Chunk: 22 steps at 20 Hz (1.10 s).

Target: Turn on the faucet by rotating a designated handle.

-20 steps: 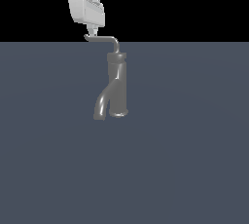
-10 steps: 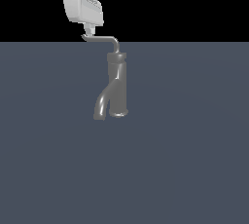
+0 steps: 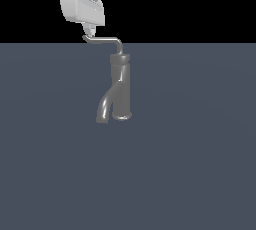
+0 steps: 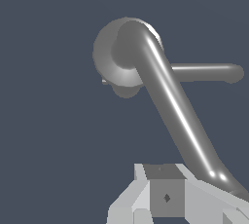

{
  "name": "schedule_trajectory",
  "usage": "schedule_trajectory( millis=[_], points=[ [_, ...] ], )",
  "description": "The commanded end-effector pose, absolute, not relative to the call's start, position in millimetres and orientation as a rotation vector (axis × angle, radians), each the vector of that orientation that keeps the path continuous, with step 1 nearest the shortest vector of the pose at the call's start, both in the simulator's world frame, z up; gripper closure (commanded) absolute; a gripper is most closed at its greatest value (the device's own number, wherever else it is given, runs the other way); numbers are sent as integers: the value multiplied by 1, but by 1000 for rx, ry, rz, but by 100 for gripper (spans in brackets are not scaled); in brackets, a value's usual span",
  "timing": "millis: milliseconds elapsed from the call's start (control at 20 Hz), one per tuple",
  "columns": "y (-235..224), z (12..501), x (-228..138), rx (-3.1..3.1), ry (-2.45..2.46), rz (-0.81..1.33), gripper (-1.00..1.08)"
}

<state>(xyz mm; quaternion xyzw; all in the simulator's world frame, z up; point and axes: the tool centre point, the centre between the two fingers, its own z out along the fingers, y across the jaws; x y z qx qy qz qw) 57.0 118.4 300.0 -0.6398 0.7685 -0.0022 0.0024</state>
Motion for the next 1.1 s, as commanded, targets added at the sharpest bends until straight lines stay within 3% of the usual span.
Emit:
schedule_trajectory(
  millis=[0, 1050],
  points=[
    [125, 300, 47, -2019, 2407, 0, 108],
    [98, 300, 3, -2015, 2408, -4, 108]
  ],
)
